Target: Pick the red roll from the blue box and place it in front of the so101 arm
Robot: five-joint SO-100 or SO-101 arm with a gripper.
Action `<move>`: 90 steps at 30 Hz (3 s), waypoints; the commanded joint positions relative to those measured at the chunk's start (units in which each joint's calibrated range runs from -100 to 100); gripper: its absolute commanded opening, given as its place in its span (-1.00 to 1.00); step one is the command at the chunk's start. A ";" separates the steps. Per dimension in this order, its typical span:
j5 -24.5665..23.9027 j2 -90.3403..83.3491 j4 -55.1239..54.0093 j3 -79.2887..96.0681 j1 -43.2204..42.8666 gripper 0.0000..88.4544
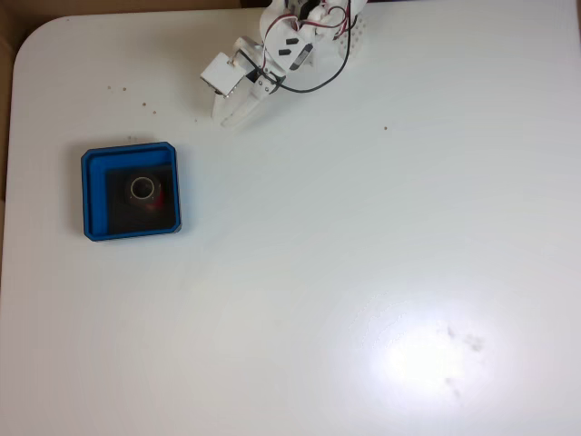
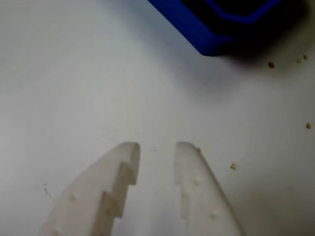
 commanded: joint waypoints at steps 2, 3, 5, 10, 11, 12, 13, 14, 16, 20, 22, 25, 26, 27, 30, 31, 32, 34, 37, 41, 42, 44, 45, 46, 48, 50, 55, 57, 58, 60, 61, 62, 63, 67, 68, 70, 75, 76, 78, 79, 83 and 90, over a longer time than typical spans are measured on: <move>0.20 -2.90 -0.97 0.72 2.23 -0.98; 0.20 -2.90 -1.14 0.63 2.23 -0.98; 0.20 -2.56 -1.55 -0.90 2.23 -0.98; 0.20 4.04 -1.63 -11.32 2.23 -0.98; 0.20 7.81 -1.63 -14.56 2.23 -0.98; 0.20 12.49 -1.63 -18.15 2.23 -0.98; 0.20 17.67 -1.63 -22.46 2.23 -0.98; 0.20 22.61 -1.63 -26.96 2.23 -0.98; 0.20 32.89 -1.63 -36.39 2.13 -0.98; 0.20 53.79 -1.63 -55.17 2.13 -0.98; -0.07 63.24 -1.55 -63.16 2.13 -0.98; -0.24 75.20 -1.55 -73.23 2.13 -0.98; -0.24 78.63 -1.55 -76.01 2.13 -0.98; -0.24 82.14 -1.55 -78.62 2.13 -0.98; -0.33 92.67 -1.55 -85.54 2.13 -0.98; -0.33 95.93 -1.55 -87.87 2.13 -0.98; -0.33 99.19 -1.55 -90.12 2.13 -0.98; -0.33 104.46 -1.55 -94.97 2.13 -0.98; -0.33 109.48 -1.55 -101.53 2.62 -0.95; -0.42 111.23 -1.30 -103.06 2.82 -0.75; -0.42 111.32 -1.22 -102.97 2.91 -0.69; -0.51 111.32 -1.14 -102.97 3.11 -0.58; -0.51 111.32 -1.05 -102.97 3.50 -0.53; -0.51 111.32 -0.97 -102.88 3.99 -0.51; -0.51 111.40 -0.89 -102.25 4.28 -0.46; -0.51 111.49 -0.89 -102.07 4.28 -0.45; -1.64 112.32 -0.39 -101.98 4.28 -0.43; -4.45 112.74 1.34 -102.07 4.28 -0.43; -6.29 112.74 2.41 -102.16 4.28 -0.43; -9.53 112.49 4.23 -102.52 4.28 -0.43; -10.58 112.41 4.72 -102.52 4.18 -0.43; -11.19 112.41 5.05 -102.52 4.09 -0.43; -11.46 112.57 5.14 -102.43 3.99 -0.43; -11.54 112.82 5.30 -102.07 3.69 -0.43; -11.54 112.91 5.30 -102.07 3.69 -0.43; -11.54 113.32 5.30 -102.07 3.60 -0.43; -10.93 116.92 5.30 -102.52 3.50 -0.43; -10.93 117.09 5.22 -102.52 3.50 -0.43; -10.93 117.17 5.22 -102.43 3.50 -0.43; -10.93 117.25 5.22 -102.34 3.40 -0.43; -10.93 118.68 5.22 -102.52 2.52 -0.43; -10.93 120.10 5.14 -102.61 2.42 -0.43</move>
